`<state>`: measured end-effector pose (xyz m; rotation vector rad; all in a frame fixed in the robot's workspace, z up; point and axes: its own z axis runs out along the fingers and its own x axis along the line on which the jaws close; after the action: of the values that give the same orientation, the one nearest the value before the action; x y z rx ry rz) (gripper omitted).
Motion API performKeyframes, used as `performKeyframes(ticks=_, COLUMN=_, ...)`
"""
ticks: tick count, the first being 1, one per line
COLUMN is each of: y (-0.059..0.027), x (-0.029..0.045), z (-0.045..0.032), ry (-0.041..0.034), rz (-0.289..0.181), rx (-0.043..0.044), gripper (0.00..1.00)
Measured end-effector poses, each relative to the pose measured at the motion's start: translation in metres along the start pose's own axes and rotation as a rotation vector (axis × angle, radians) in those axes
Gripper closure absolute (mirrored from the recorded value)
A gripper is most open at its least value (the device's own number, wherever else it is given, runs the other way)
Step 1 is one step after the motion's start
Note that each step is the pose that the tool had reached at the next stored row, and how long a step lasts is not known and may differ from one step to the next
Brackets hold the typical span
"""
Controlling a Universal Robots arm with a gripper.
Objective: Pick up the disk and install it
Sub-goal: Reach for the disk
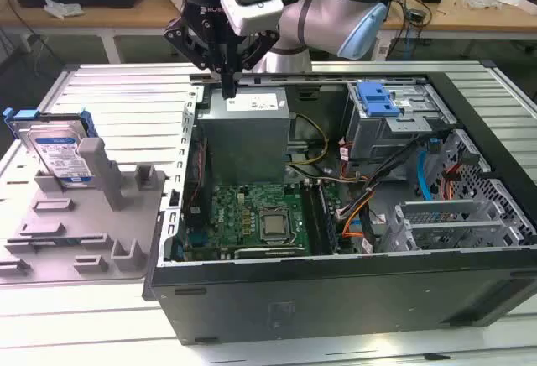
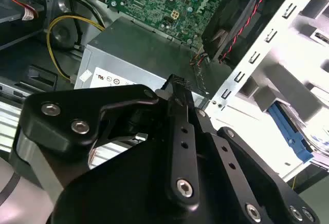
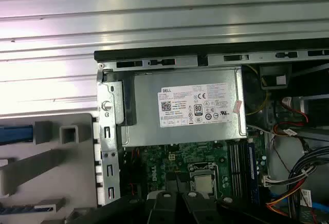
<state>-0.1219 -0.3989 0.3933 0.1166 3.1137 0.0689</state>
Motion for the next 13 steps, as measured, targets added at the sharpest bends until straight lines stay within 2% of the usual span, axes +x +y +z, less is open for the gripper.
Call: performKeyframes(ticks=13, y=0.0, x=0.0, z=0.0, ry=0.0, rz=0.0, rx=0.0, gripper=0.89)
